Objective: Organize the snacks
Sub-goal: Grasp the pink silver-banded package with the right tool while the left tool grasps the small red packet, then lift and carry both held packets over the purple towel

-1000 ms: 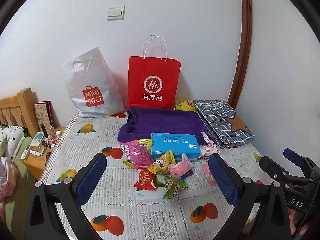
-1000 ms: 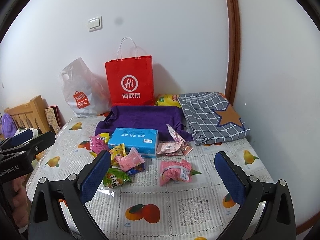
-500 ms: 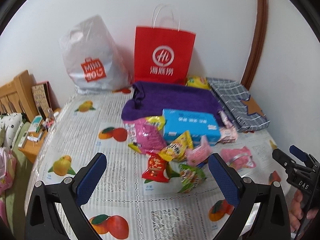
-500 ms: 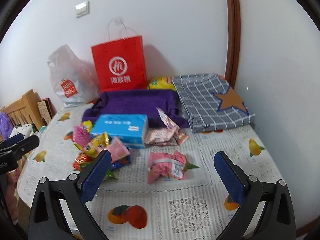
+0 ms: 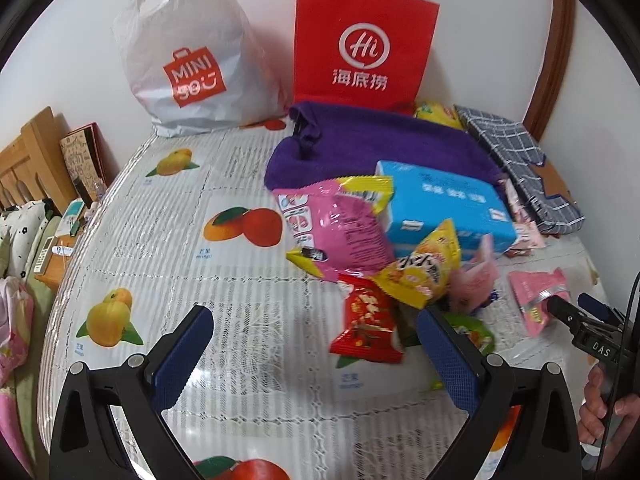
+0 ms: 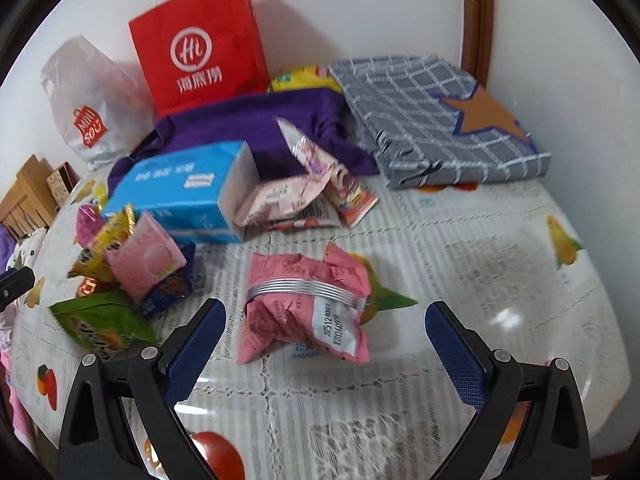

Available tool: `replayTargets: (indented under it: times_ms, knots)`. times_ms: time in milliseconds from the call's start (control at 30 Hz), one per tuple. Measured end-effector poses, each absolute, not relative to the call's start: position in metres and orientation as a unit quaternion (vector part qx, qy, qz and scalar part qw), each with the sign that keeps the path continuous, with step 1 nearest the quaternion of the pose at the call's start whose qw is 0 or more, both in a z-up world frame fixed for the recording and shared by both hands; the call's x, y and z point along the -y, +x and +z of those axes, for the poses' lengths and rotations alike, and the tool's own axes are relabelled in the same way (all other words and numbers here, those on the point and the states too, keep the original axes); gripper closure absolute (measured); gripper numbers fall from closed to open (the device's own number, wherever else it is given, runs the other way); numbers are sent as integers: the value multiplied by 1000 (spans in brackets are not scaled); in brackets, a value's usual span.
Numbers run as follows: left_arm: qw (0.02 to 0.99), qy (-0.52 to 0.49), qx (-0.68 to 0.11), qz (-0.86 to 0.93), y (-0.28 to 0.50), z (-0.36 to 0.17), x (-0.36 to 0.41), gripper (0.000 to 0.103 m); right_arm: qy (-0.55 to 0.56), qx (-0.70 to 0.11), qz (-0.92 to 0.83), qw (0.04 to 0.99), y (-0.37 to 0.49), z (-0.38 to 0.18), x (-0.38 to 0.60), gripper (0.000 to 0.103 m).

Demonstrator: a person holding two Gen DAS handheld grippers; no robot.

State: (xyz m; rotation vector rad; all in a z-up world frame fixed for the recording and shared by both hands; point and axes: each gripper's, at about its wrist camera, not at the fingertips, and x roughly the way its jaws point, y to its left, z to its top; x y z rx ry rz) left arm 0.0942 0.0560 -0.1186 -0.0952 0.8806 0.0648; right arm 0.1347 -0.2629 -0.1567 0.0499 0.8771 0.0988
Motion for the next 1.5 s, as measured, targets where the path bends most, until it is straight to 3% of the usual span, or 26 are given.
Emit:
replayTargets:
  times_ms: [167, 333, 500, 667, 867, 933, 1500]
  knots:
    - [898, -46, -436, 24, 102, -128, -57, 1, 33, -441, 55, 895, 153, -175, 258, 4]
    - [888, -36, -458, 8, 114, -144, -49, 1, 16, -434, 51, 899, 159, -187, 251, 14]
    - [876, -28, -482, -11, 129, -160, -39, 4, 8, -427, 61, 902, 159, -185, 253, 38]
    - [870, -15, -492, -27, 139, -174, -28, 9, 21, -420, 69, 905, 151, -181, 266, 39]
    - [873, -3, -487, -24, 145, -180, -22, 40, 39, -405, 75, 910, 141, -171, 274, 39]
    - [875, 13, -483, -22, 144, -178, -20, 66, 37, -402, 79, 911, 138, -168, 274, 39]
    - [870, -34, -491, -30, 86, -150, -47, 66, 25, -381, 127, 915, 112, -130, 241, 40]
